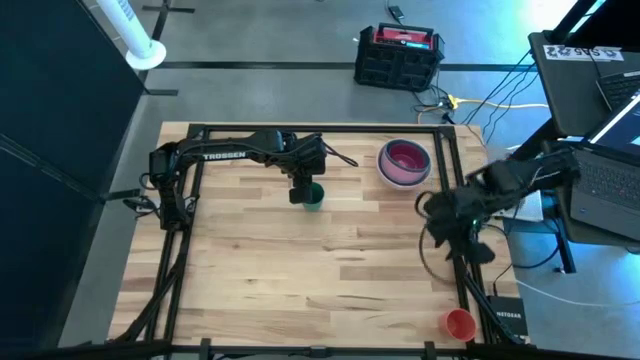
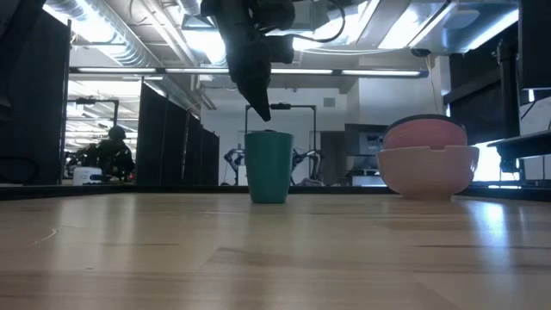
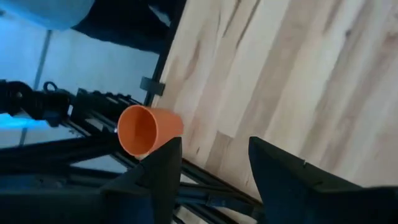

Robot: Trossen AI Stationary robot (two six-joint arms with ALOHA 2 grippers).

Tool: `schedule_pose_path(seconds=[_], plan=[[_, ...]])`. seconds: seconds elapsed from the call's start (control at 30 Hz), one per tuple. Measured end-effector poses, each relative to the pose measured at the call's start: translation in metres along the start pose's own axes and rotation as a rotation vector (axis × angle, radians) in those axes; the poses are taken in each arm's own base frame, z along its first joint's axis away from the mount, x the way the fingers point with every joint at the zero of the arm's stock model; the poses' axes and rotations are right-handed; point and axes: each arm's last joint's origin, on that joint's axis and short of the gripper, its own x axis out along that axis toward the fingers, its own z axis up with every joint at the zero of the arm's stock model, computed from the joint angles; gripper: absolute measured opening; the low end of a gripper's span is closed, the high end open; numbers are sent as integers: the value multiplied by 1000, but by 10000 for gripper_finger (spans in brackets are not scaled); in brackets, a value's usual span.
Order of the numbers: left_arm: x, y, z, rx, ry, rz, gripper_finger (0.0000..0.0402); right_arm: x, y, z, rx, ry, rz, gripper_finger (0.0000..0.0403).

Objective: Nest bowls inside each other
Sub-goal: Stack the orange plastic cup on top of the green plastic cup

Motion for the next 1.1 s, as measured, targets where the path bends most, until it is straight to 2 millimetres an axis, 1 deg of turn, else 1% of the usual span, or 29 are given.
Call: schedule_pose_path(seconds=[0.13,0.23,0.37,0.47,0.9,1.1], plan=[[0,0,0,79,0,0,56,12,25,9,91,4,-65,175],[0,0,0,140,0,0,56,28,44,9,200,30,-113,175],[0,1,0,203,-2,2,56,53,70,2,272,107,-156,175],[0,1,0,241,-4,2,56,65,86,-4,315,133,-162,175],[0,1,0,255,-4,2,56,111,103,-36,359,164,-229,175],[0,1,0,236,-4,2,56,141,96,-43,384,135,-189,175]])
